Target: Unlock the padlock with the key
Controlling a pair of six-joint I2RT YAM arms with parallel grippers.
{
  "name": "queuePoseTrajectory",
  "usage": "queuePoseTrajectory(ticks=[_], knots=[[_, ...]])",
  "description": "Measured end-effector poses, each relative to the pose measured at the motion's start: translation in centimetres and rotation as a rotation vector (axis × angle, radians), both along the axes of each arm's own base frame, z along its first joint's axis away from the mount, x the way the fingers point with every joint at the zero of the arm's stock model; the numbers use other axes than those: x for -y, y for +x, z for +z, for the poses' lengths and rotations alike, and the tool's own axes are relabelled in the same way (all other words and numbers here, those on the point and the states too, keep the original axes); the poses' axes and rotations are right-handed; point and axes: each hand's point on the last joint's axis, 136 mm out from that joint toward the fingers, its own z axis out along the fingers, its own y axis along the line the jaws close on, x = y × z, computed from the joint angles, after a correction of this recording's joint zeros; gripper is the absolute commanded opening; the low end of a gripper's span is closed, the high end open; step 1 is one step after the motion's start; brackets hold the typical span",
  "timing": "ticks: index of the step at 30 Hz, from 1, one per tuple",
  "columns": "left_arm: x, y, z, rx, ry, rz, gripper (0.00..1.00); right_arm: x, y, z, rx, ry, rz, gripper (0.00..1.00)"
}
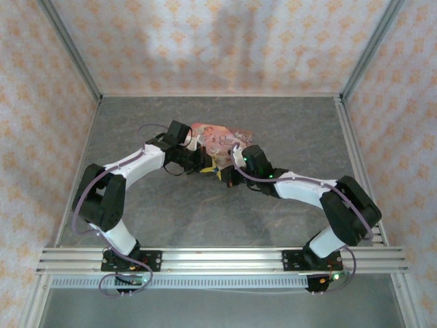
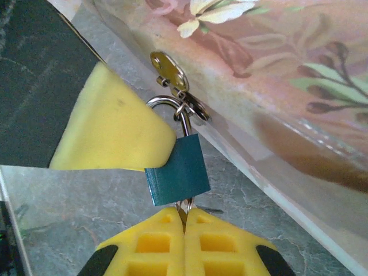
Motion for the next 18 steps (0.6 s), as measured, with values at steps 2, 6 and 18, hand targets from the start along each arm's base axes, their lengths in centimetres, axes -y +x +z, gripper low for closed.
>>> queuePoseTrajectory(ticks=[2,6,18], knots=[[-0.03,0.03,-0.02,0.003,0.002,0.000,0.00,-0.12,0.00,-0.05,-0.026,0.023,-0.002,0.00],[-0.29,0.23,-0.08,0.004,0.007,0.008,0.00,-0.42,0.21,-0.16,-0.058,0.074,-0.013,0.00],[-0.27,0.21,-0.34,0.019,0.022,-0.001,0.05,0.08,0.43,-0.54,-0.059,0.074,-0.033,0.28]])
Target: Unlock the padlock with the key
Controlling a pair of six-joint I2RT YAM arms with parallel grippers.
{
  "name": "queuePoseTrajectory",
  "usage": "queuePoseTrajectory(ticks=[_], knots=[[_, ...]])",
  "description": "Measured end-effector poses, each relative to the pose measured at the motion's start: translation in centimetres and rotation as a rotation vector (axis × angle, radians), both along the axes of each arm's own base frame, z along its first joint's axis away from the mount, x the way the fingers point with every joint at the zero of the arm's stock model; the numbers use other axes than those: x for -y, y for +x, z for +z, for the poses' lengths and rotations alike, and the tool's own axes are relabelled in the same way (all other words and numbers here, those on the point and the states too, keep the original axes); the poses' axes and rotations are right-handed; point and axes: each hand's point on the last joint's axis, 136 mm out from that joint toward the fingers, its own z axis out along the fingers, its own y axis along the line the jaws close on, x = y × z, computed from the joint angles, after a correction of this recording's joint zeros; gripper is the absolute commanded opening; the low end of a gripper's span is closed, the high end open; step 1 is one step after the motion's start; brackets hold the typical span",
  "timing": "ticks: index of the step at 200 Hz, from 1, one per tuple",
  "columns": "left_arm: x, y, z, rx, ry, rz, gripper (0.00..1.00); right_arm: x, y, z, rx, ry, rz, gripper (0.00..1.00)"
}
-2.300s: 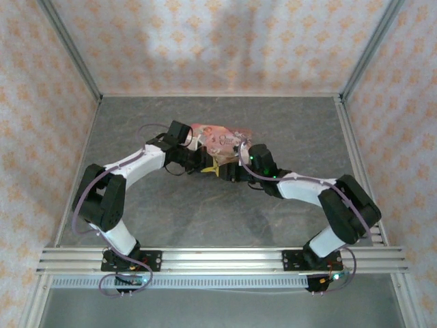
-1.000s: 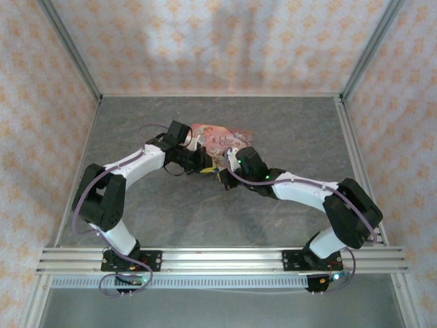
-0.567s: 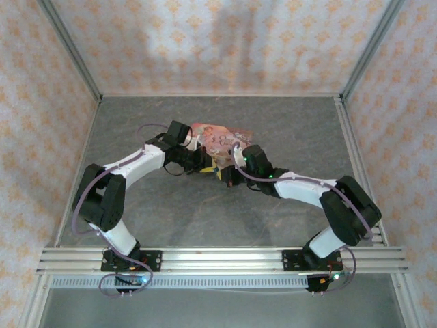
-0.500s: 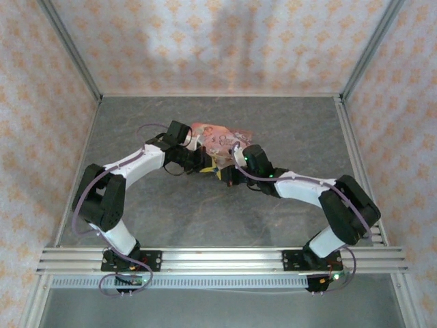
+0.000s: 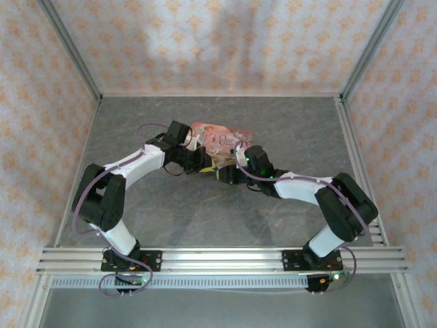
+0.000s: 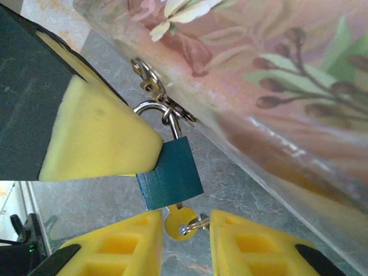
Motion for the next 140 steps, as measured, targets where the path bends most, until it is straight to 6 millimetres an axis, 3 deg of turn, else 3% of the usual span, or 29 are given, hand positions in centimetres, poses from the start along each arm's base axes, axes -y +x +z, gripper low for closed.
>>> queuePoseTrajectory(ticks=[18,55,110,140], knots=[[0.0,-0.4,-0.8,-0.016,0.008,-0.005,0.06,0.4,0.0,0.2,0.019,-0.012,-0.010,0.30],[-0.1,-1.6,-4.9,-0.093,0.054,-0.013,0.08,1.3,-1.0,-0.9,0.002,-0.055,-0.010,0.30],[0.4,-1.1,-5.3,-0.057,0.060,-0.019,0.28,1.7,-1.2,-1.8,0.007,-0.107,-0.013,0.32],[0.3,-1.0,-5.4,-0.049,0.065,-0.015,0.30,1.7,-1.5,-2.0,0.012,-0.123,-0.006,0.32]])
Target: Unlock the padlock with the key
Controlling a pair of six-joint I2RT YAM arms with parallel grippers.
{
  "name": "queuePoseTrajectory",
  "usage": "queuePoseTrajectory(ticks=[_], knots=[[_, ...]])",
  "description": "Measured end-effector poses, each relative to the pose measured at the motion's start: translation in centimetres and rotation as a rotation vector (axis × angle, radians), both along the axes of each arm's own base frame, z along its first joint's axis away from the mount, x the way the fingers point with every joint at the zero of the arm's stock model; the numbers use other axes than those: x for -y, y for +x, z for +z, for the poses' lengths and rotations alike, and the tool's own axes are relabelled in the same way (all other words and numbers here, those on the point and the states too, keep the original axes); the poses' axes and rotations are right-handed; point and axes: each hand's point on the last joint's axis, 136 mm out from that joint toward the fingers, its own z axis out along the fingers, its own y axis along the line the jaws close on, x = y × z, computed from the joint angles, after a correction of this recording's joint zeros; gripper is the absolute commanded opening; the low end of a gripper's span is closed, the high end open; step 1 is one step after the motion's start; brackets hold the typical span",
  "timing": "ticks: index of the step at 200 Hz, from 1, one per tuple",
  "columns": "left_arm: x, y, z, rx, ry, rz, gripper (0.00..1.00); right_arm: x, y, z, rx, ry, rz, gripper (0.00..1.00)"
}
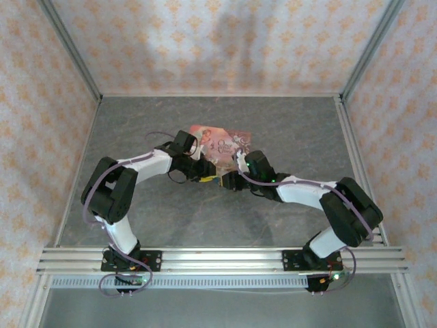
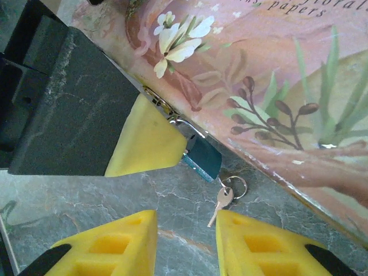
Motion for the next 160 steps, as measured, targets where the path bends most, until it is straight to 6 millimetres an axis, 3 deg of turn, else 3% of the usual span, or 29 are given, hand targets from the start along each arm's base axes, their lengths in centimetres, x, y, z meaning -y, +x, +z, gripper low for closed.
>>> queuePoseTrajectory(ticks=[50,82,129,160], knots=[[-0.3,0.0,-0.1,0.009,0.014,0.006,0.30,-0.4,-0.9,-0.8,0.041,-0.074,0.019,0.36],[-0.8,-1.0,-0.1,0.004,0.024,0.011,0.30,-1.1,-1.6,-1.8,0.081,-0.140,0.038,0.38],[-1.7,-2.2,0.0,-0.006,0.043,0.020,0.30,-1.9,-0.5,-3.2,0.129,-0.227,0.015,0.40],[-2.7,-2.1,1.3,0.022,0.038,0.048,0.30,-2.9,-0.4,-3.7,0.174,-0.282,0.009,0.41]])
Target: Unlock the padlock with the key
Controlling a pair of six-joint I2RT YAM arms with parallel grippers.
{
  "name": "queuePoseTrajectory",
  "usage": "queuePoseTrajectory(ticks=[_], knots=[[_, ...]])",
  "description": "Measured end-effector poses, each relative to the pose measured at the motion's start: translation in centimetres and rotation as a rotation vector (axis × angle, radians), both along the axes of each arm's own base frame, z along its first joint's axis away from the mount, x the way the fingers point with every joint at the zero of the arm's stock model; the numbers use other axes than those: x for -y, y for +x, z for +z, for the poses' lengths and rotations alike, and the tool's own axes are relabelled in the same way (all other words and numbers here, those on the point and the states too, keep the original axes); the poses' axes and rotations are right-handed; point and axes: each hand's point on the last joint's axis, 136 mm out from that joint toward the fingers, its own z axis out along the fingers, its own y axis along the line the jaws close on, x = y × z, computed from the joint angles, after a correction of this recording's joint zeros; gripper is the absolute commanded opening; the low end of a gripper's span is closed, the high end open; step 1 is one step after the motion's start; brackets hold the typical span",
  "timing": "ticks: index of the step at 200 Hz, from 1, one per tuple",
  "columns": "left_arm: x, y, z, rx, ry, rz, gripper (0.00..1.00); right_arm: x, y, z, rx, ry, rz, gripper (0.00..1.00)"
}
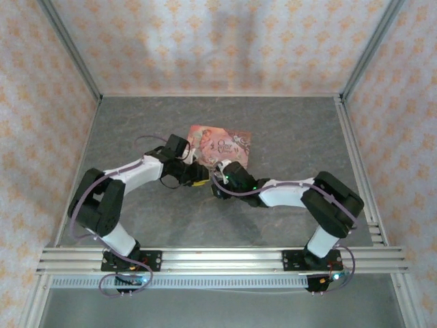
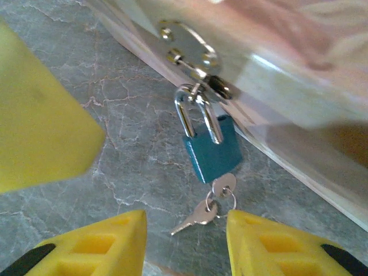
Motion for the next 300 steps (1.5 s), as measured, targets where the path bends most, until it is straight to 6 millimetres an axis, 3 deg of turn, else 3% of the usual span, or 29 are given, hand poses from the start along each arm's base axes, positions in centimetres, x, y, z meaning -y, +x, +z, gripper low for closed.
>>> queuePoseTrajectory(ticks=[44,82,118,162,212,300], knots=[[-1.7,0.7,2.4,0.064,-0.004,0.052,0.31,-1.2,1.0,-0.4,0.070,-0.059,-0.030,0.41],[-3.1,1.2,4.0,0.101,-0.004,0.098,0.32,-0.6,1.8,-1.5,0.102,-0.118,-0.072,0.37],[-4.1,1.4,4.1,0.104,0.019,0.129,0.32,-0.2,2.1,-2.4,0.111,-0.158,-0.080,0.18],[-5.6,3.0,5.3,0.150,0.069,0.189,0.34,-0.6,2.3,-1.9,0.154,-0.160,-0.042,0.00],[-7.2,5.9,7.7,0.243,0.129,0.265,0.34,-0.4,1.8,-1.1,0.208,-0.195,0.043,0.00],[-9.4,8.7,4.8,0.218,0.297,0.332,0.34,0.0,1.3,0.1,0.303,-0.301,0.194,0.00]])
